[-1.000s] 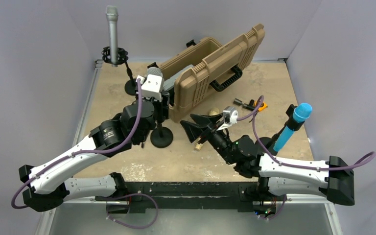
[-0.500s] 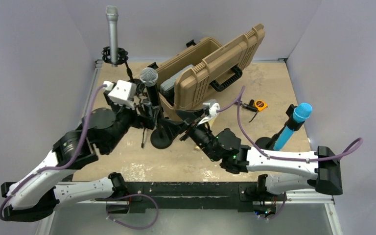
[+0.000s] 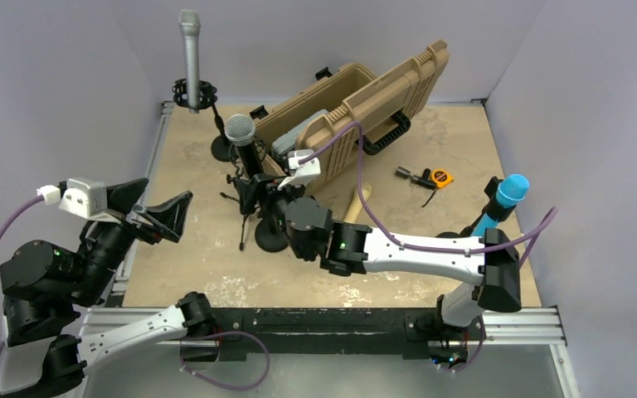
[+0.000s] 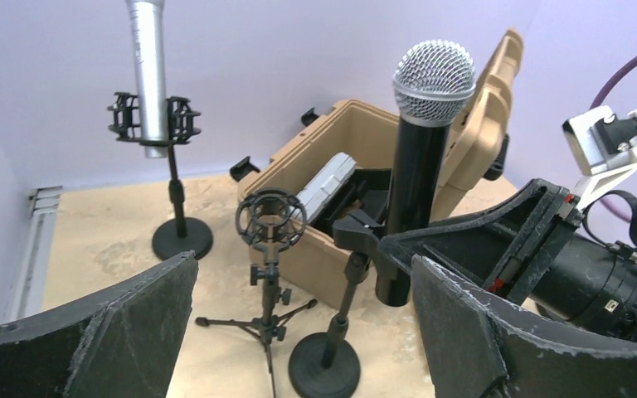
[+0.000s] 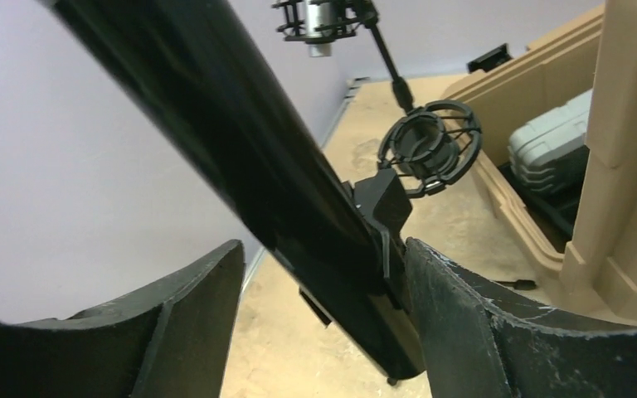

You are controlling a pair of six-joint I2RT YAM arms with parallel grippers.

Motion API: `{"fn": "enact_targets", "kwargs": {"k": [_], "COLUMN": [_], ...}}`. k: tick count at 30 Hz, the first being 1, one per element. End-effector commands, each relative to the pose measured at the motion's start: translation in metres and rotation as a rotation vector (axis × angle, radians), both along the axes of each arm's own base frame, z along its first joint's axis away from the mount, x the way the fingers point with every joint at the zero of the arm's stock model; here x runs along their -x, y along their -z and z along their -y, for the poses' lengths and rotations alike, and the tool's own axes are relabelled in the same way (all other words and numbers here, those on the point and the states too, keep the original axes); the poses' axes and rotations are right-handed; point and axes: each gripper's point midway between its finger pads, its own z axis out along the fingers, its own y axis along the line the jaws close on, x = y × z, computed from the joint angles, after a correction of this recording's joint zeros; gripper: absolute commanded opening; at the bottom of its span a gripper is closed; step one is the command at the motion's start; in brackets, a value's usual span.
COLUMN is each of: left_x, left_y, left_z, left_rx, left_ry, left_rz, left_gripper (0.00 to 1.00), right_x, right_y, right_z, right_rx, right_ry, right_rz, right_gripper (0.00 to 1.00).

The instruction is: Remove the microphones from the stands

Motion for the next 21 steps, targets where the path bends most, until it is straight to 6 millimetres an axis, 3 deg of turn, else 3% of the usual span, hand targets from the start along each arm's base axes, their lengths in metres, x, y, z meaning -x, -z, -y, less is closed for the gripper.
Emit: {"fn": "enact_targets", "kwargs": {"k": [1,8,14,15,17,21], "left_x": [-0.01,-0.024,-0.029,-0.027,-0.023,-0.013], "left_y": [0.023,0.048,0.068,0.069,0.069,0.066], "left_z": [-0.004,0.023,0.05,0.056,0.066,0.091], "left_rx": [-0.083,-0.179,-0.206,-0.197,-0.178,-0.177], "left_ry": [-0.079,-0.077,-0.006,0.028,0.091,0.256], "left_rz": [-0.049,-0.118,-0.12,-0.109,-0.09,-0.071], "left_gripper": [0.97,0.97,1.0,1.0,1.0,1.0], "right_x": [-0.015,-0.02,-0.014,-0.012,0.002,0.024], "right_y": [-0.008,-0.012,-0.022,-0.026,-0.041,-0.077], "right_z": [0.013,0.016,0.022,0.025,0.028,0.055], "right_rx": [0.043,0.106,0.208,0.216,0.214,0.143], "right_ry": [0.15,0.184,0.074,0.036,-0.093,-0.243], "right_rz": [-0.024,0.026,0.176,0.218,0.356,0.583], "right_gripper": [0.67,0.52,0.04,0.0,0.0,0.0]}}
